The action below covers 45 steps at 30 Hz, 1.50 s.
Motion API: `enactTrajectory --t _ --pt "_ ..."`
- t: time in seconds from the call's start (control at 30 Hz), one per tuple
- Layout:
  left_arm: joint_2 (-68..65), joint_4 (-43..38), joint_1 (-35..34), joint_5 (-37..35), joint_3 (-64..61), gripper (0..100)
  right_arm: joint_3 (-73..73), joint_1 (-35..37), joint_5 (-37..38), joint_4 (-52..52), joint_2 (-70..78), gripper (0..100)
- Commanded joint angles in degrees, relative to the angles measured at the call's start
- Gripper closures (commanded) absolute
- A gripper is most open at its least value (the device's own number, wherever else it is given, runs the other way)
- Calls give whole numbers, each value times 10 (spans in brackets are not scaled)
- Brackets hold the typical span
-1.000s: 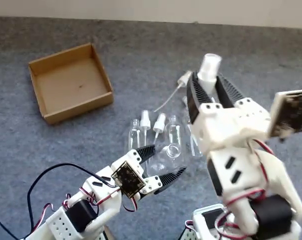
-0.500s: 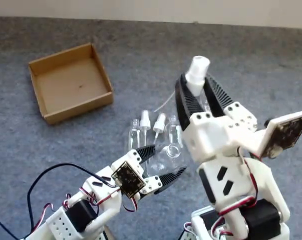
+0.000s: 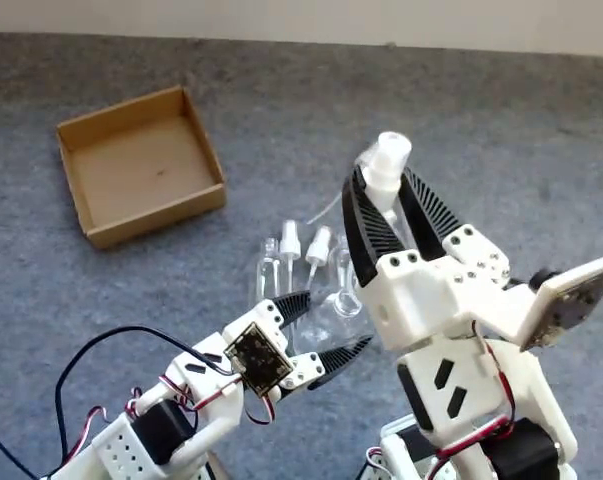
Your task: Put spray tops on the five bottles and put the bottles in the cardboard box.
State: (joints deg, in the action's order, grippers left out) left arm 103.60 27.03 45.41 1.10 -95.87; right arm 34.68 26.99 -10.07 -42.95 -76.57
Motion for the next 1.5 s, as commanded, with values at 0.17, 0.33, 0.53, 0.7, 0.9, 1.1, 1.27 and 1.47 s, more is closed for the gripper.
enactTrajectory --t 0.17,0.33,0.53,0.7,0.9,1.1,1.27,1.47 --pt "3 -13 7 2 -13 846 94 5 -4 13 -84 990" --pt "3 -13 7 2 -13 846 107 5 0 13 -110 990" --pt "3 -12 7 2 -13 846 104 3 0 13 -111 990" --pt "3 -12 7 2 -13 846 101 2 -2 14 -113 990" --pt "3 -13 7 2 -13 847 101 1 -4 76 -113 990" --pt "3 -14 7 2 -13 847 101 -15 -4 108 -110 990" --pt "3 -34 7 2 -13 847 103 -63 -4 108 -110 990" --pt "3 -61 4 2 -13 847 102 -67 -4 108 -110 990"
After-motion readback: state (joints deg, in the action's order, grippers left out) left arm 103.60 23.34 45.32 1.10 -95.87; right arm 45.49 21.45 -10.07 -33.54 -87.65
